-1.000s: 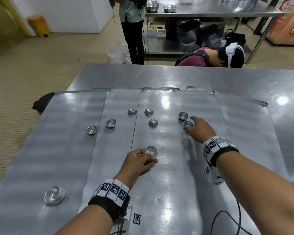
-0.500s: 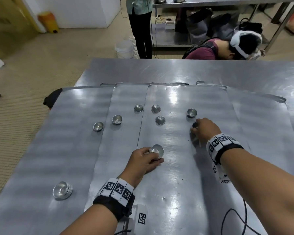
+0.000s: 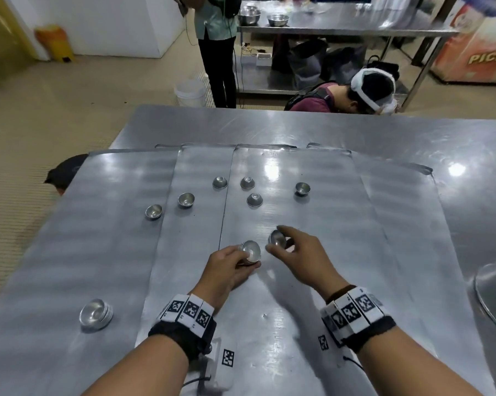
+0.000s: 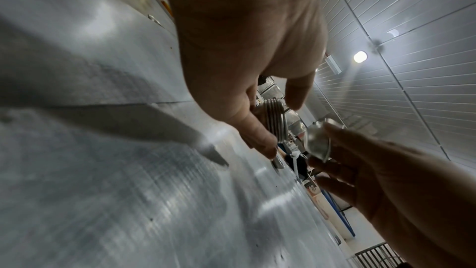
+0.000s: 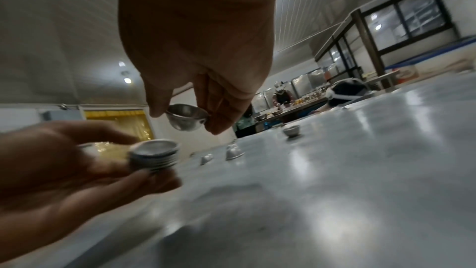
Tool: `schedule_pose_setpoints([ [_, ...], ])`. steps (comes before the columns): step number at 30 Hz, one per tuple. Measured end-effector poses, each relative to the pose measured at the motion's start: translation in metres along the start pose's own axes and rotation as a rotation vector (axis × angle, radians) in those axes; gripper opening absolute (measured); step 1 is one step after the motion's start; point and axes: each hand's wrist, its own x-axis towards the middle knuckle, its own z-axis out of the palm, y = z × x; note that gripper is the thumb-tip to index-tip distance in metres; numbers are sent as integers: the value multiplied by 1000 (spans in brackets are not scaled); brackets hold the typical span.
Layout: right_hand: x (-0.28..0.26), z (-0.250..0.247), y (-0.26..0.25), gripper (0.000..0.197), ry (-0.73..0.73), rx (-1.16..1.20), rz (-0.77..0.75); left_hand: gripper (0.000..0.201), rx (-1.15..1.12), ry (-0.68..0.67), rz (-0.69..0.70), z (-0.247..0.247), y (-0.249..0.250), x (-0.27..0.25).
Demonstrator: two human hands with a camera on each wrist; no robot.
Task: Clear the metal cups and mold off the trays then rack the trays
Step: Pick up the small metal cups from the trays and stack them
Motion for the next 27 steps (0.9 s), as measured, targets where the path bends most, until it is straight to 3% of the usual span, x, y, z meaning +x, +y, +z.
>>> schedule_pose_setpoints([
  [6,-18,34,-20,59,-71,40,-63,26,-177,-11,-26,1,5,-9],
  [11,-18,41,-24,55,-55,1,-82,22,-154,-24,-14,-3,4,-13],
  [17,-14,39,-13,83,-110,22,-64,21,-197,17,9,-9,4,-1],
  [22,21,22,7,46,-75,-104,5,21,-170,60,-2,-10,6,12],
  [27,87,14,29,42,-149,-279,126,18,-136,95,-16,-15,8,20],
])
